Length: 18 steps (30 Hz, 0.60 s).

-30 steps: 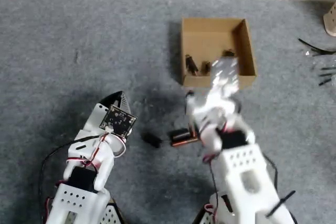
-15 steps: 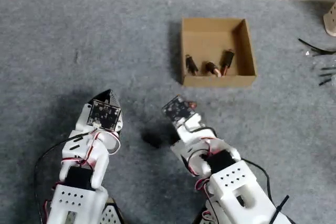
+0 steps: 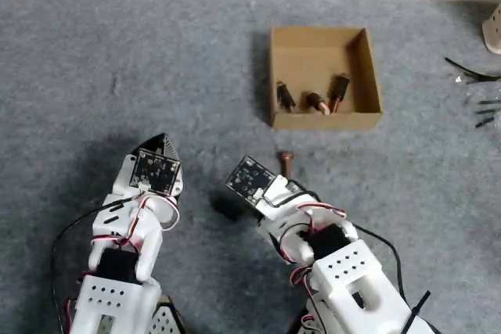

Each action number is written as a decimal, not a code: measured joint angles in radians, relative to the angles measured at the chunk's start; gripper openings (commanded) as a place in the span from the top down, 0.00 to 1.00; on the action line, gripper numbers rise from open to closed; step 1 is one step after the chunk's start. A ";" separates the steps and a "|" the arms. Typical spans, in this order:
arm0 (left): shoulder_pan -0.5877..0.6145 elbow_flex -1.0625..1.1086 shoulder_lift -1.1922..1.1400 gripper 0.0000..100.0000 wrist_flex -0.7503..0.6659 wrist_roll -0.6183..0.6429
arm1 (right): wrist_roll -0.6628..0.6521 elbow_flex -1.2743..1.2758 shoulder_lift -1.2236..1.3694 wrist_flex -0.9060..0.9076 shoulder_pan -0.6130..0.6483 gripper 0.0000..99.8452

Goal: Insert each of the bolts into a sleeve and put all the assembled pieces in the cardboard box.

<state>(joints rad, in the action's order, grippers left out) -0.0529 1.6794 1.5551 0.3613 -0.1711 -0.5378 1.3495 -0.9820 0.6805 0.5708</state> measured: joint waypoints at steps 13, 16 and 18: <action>0.000 0.000 0.000 0.99 0.000 0.000 | -0.049 -0.054 0.296 -0.037 -0.008 0.81; 0.000 0.000 0.000 0.99 0.000 0.000 | -0.055 -0.072 0.339 -0.048 -0.011 0.81; 0.000 0.000 0.000 0.99 0.000 0.000 | -0.055 -0.077 0.354 -0.071 -0.018 0.81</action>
<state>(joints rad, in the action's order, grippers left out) -0.0529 1.6794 1.5551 0.3613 -0.1711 -0.5930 1.2727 -0.6276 0.6099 0.5524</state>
